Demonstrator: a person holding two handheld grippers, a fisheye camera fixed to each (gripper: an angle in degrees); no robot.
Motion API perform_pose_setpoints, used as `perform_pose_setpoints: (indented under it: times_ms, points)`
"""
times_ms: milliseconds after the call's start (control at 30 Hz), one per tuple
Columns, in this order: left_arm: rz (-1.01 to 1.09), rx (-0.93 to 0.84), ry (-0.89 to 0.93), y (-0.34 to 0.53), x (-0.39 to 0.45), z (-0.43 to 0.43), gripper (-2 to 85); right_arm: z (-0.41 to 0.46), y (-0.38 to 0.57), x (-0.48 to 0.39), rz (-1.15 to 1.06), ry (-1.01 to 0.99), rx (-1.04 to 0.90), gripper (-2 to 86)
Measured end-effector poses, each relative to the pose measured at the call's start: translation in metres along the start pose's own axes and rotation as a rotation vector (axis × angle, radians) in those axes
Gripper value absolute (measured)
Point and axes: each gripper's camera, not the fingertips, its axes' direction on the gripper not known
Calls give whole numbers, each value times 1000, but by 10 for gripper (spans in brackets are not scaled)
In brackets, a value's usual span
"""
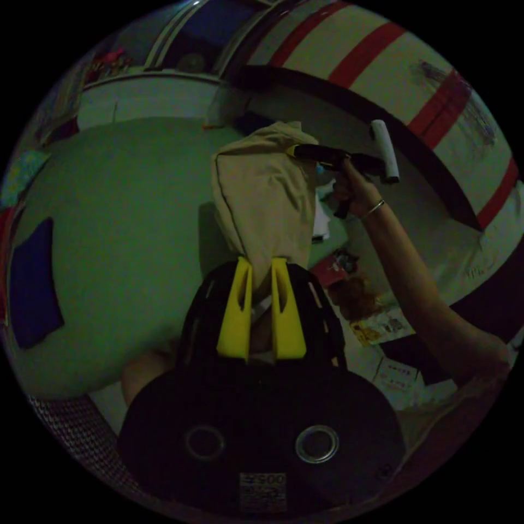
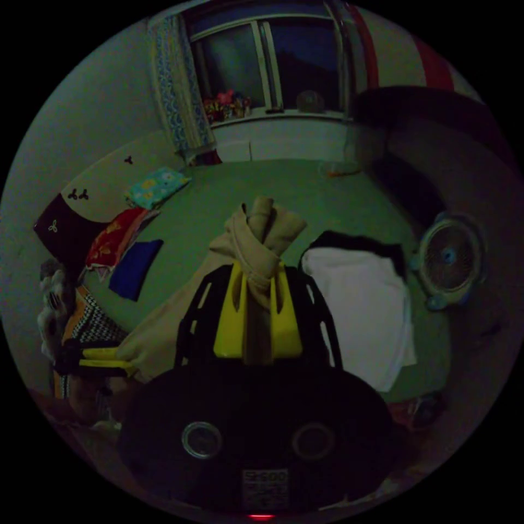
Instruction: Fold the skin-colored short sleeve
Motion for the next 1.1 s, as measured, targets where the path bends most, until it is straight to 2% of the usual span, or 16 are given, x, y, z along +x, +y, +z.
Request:
perform_pose_setpoints:
  times_ms: [100,233,333,433,500,567,700,767,933,1033,1100]
  points:
    - [54,68,28,-40,24,7,64,-35,-29,23,-72,90,-14,25]
    - [22,134,117,-105,46,48,65,-34,-63,67,-58,213,-87,41]
    - [-43,90,73,-145,53,107,69,2,-59,110,116,314,-253,113]
    - [-55,-8,8,-167,48,163,72,18,-20,127,181,256,-249,131]
    - [-42,-1,32,-173,42,171,71,21,25,126,110,157,-271,139]
    - [-15,20,91,-182,33,165,71,17,63,128,95,154,-304,152]
    - [-23,19,139,-193,21,162,68,-38,137,141,205,21,-105,172]
    - [-44,9,164,-202,14,162,66,-48,160,142,217,4,-98,176]
    - [-45,-1,177,-220,7,158,64,-32,191,144,307,-85,-167,148]
    - [-40,-16,163,-228,5,154,63,-26,194,145,358,-121,-160,60]
    - [-40,-18,169,-232,3,149,61,-43,193,132,285,-81,-143,0]
